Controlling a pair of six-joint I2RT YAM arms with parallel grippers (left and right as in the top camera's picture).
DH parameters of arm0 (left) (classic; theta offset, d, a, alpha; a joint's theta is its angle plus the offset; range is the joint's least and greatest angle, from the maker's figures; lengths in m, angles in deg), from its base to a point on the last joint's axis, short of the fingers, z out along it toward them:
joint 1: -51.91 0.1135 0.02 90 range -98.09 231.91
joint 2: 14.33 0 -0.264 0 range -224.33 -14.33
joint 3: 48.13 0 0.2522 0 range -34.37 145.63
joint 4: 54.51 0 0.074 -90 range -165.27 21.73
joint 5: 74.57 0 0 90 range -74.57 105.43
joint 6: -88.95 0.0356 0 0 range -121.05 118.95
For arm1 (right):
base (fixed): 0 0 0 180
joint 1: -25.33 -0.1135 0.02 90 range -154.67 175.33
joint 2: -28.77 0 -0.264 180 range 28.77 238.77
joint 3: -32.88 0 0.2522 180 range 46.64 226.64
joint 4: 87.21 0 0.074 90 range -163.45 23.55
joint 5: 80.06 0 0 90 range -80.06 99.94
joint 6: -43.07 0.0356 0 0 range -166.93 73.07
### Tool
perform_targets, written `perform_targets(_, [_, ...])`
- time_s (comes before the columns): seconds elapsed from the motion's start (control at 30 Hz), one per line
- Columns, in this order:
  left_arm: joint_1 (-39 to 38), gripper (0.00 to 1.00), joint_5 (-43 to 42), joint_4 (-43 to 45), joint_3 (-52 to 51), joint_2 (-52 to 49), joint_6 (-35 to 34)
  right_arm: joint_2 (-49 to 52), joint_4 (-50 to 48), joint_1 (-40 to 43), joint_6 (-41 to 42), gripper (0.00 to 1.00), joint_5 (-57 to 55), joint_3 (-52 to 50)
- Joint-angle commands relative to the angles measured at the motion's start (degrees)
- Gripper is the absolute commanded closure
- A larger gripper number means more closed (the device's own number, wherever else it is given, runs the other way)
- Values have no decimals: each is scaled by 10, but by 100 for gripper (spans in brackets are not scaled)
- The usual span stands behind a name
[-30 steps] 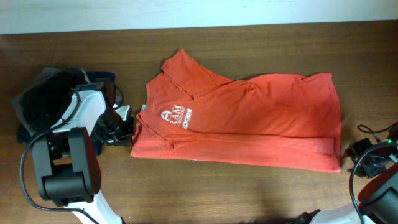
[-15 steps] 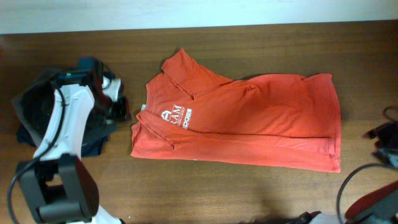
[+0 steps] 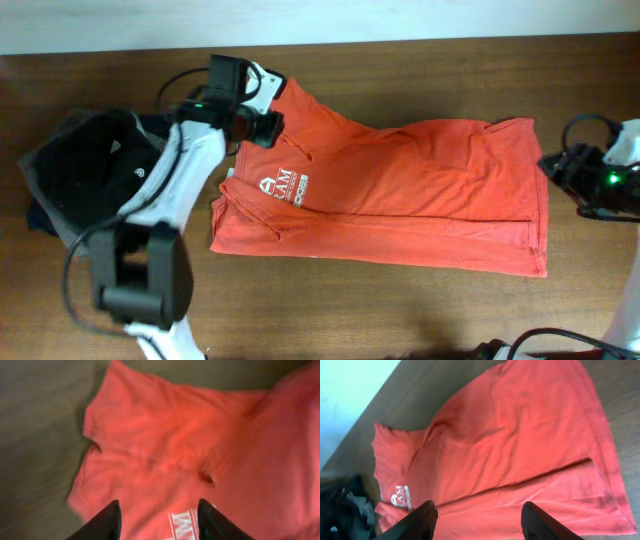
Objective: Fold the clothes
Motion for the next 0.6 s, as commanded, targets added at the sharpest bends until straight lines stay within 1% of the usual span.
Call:
perform_targets(0.0, [21, 50, 0, 75, 1, -75, -151, -3, 14, -17, -9, 41, -20, 6])
perform_targets(0.07, [30, 50, -37, 129, 1, -103, -191, -3, 24, -17, -11, 42, -30, 5])
perform_targets(0.1, [35, 49, -66, 170, 1, -129, -232, -3, 33, -17, -11, 42, -47, 5])
perform_targets(0.2, [40, 48, -76, 209, 1, -164, -291, -3, 46, -17, -11, 42, -64, 5])
perform_targets(0.27, [40, 46, -100, 239, 1, -184, -310, -3, 50, -17, -11, 43, -70, 5])
perform_targets(0.3, [40, 46, -110, 250, 1, -190, -318, -3, 51, -17, -11, 43, -71, 5])
perform_targets(0.37, [40, 46, -109, 257, 1, -193, -333, -3, 51, -17, -11, 43, -70, 5])
perform_targets(0.57, [38, 46, -99, 265, 1, -194, -332, -3, 50, -17, -11, 45, -71, 5])
